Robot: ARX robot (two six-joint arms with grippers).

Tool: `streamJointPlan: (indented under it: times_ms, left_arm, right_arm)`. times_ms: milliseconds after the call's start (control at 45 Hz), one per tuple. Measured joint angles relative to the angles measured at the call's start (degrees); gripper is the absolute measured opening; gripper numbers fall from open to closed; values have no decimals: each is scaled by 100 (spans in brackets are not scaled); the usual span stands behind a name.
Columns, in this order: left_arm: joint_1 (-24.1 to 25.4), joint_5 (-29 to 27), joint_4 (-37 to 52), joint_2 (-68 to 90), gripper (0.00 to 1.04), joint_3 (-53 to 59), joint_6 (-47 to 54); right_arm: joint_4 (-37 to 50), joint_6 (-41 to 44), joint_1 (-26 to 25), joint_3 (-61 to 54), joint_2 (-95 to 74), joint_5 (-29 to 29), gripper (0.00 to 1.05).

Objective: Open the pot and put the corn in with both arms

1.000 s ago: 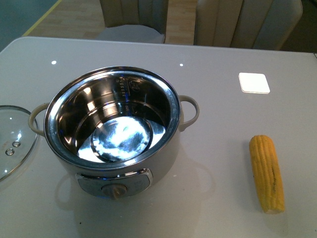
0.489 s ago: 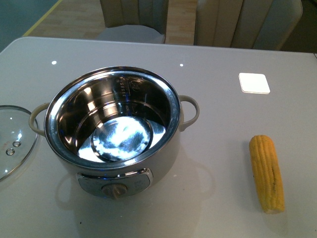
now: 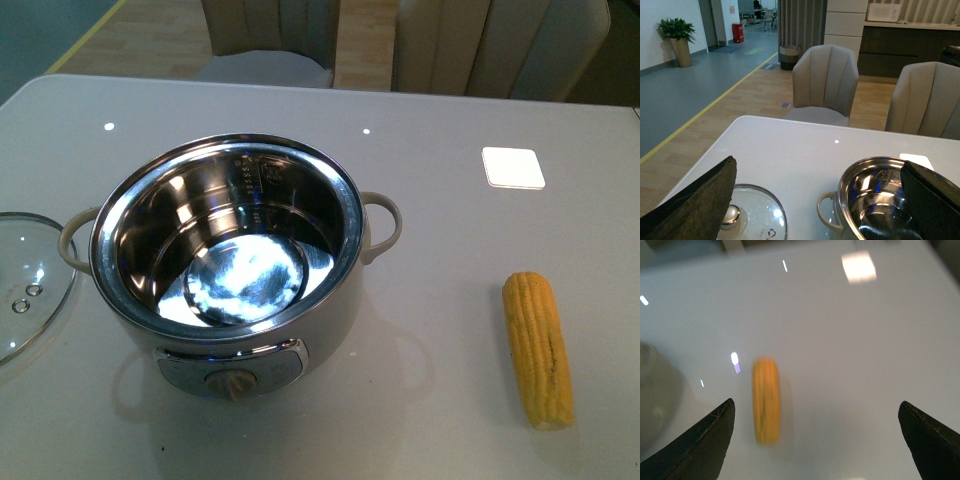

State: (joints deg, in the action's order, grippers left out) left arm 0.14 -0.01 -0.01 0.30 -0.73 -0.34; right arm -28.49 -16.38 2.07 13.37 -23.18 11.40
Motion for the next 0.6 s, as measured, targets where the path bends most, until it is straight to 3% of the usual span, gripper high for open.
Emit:
streamJointPlan:
  times_ms: [156,600]
  left_arm:
    - [0,0,0,-2,98,0,2]
    - [0,0,0,0,98,0,2]
  right_arm:
    - [566,-358,-70,17,-1279,-144,96]
    - [4363,343,-98,310,-6085,-544,96]
